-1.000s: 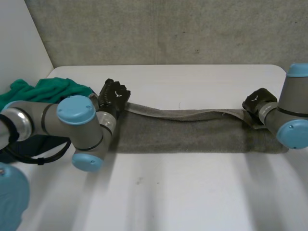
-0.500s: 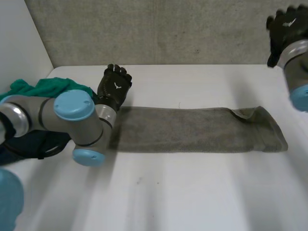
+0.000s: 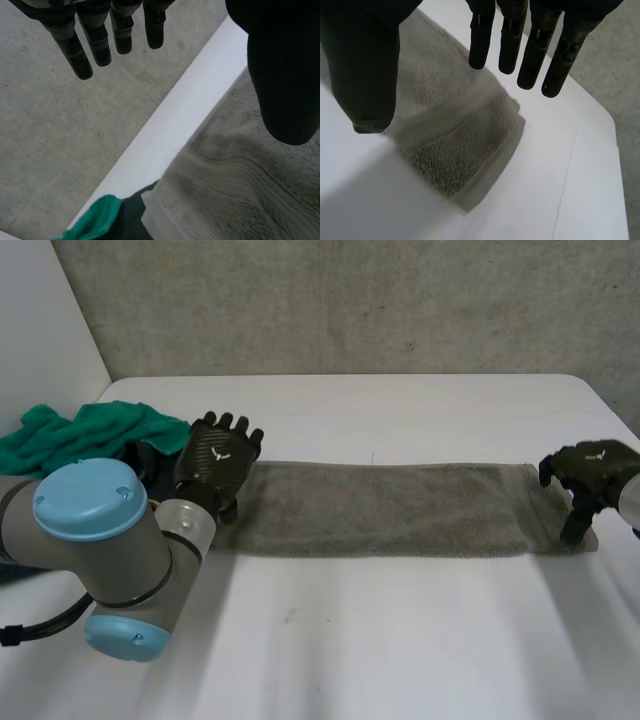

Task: Fold the laundry.

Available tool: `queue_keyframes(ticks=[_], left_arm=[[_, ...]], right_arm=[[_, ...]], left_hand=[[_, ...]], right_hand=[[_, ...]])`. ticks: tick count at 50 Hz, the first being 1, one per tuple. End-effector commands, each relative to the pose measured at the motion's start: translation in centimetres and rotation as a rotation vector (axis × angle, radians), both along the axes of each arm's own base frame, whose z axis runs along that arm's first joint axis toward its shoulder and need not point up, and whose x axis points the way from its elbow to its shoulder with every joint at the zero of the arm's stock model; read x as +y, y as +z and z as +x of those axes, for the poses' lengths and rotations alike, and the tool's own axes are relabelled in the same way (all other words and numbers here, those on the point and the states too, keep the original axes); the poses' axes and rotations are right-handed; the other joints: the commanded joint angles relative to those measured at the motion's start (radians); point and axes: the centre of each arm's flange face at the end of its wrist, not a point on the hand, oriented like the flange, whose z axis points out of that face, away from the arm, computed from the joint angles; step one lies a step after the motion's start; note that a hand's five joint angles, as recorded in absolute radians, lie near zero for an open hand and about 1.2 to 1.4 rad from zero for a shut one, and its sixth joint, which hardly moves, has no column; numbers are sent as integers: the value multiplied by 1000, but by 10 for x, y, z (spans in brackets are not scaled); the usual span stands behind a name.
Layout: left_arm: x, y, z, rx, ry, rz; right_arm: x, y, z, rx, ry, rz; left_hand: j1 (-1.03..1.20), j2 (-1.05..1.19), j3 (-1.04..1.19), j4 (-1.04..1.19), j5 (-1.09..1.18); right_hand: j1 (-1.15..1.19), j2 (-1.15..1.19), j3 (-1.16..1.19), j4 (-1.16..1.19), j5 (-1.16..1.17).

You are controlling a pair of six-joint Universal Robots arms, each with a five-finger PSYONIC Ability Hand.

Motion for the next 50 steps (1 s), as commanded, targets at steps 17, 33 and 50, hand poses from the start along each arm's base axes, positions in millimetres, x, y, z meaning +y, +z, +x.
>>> queue_keyframes(ticks=[17, 33, 50], left_arm=[[2, -12, 7, -22, 12, 34], [6, 8, 11, 1, 18, -4], [-2, 21, 24, 24, 62, -30]], right_arm=[[-37, -73, -32, 60, -81, -50], [-72, -45, -125, 362, -235, -184], [9, 29, 111, 130, 441, -576]], left_hand=[[-18, -29, -39, -31, -48], [-18, -29, -39, -31, -48], [-18, -29, -39, -31, -48]], right_hand=[[985, 914, 913, 909, 929], [985, 914, 913, 909, 929], [985, 914, 913, 909, 929]])
